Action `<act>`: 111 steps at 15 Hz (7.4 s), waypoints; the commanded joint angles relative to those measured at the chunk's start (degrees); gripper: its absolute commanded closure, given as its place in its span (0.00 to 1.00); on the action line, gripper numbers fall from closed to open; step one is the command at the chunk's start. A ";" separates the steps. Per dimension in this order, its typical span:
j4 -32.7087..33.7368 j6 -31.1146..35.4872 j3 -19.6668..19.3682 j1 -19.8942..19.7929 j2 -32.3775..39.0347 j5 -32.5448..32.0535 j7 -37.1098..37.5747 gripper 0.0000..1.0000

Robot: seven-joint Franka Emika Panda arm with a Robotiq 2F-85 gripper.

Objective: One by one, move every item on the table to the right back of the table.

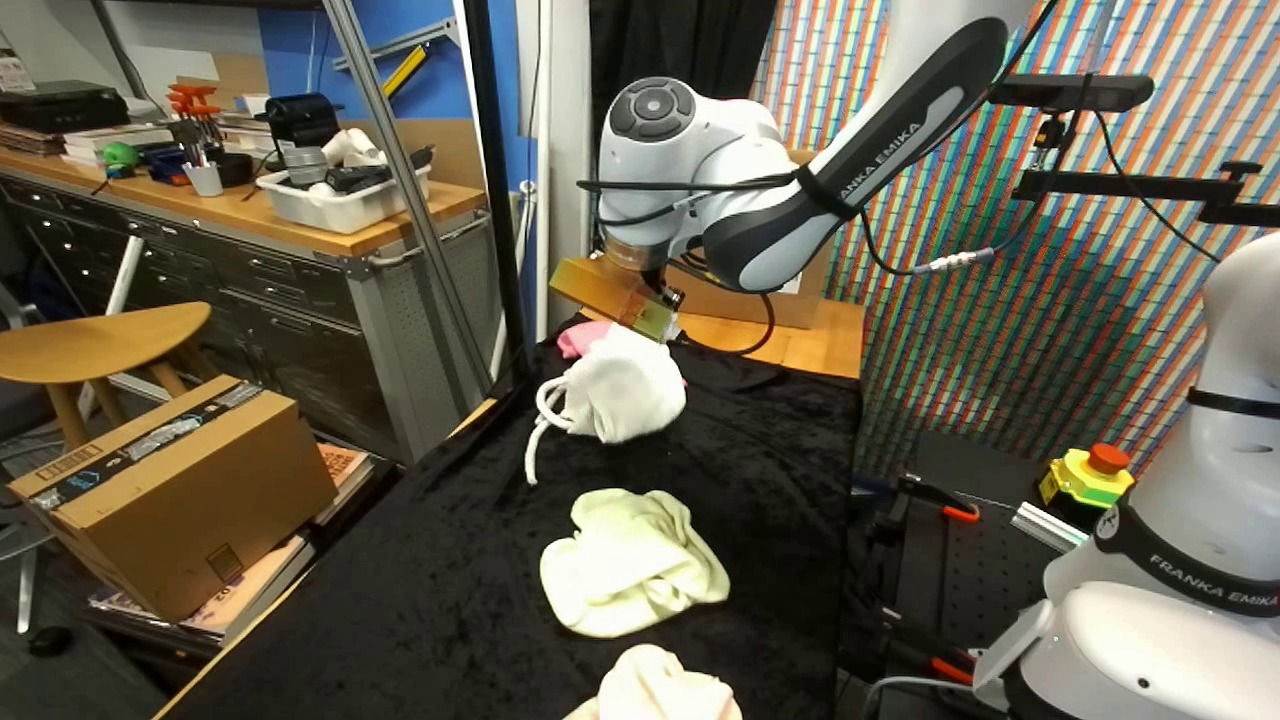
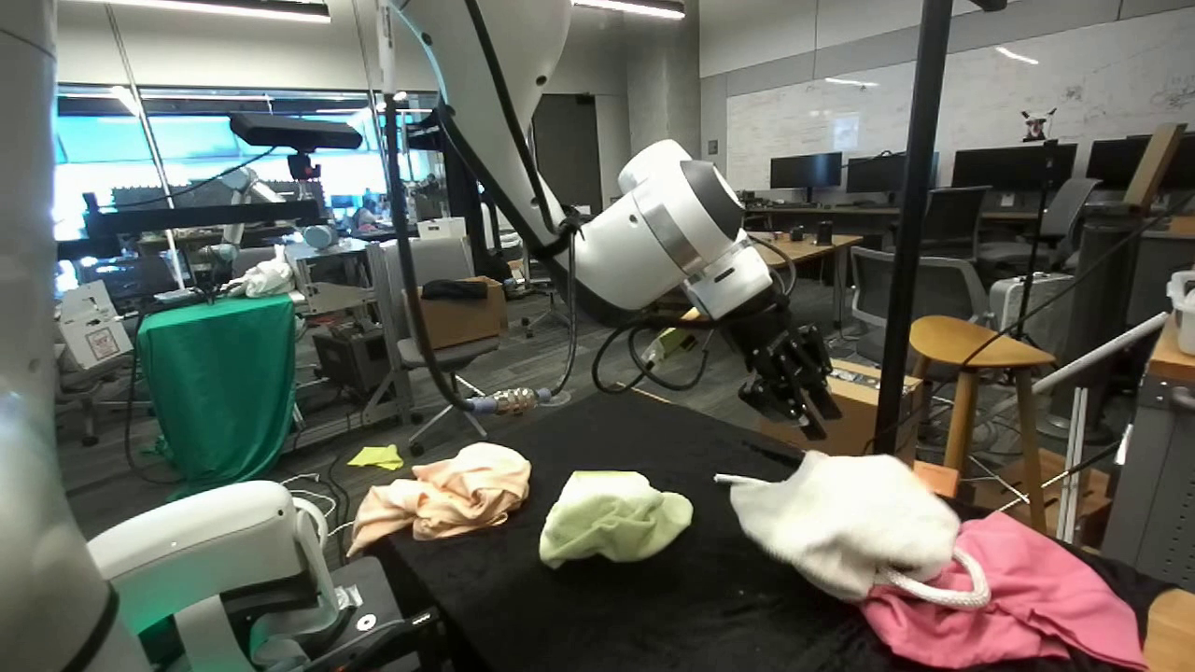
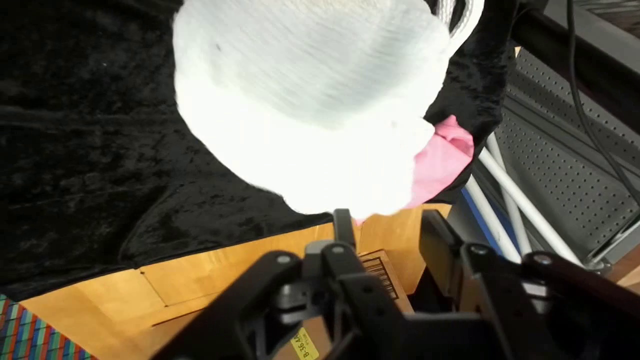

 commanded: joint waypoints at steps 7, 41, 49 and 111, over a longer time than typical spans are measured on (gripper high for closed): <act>0.13 -0.08 10.47 -5.52 -1.13 4.74 -10.74 0.00; -16.86 6.61 18.50 -6.30 -0.43 46.25 -104.54 0.00; -19.32 15.78 21.59 -8.41 4.18 53.76 -118.79 0.00; -16.86 23.89 29.21 -15.01 4.01 62.83 -132.16 0.84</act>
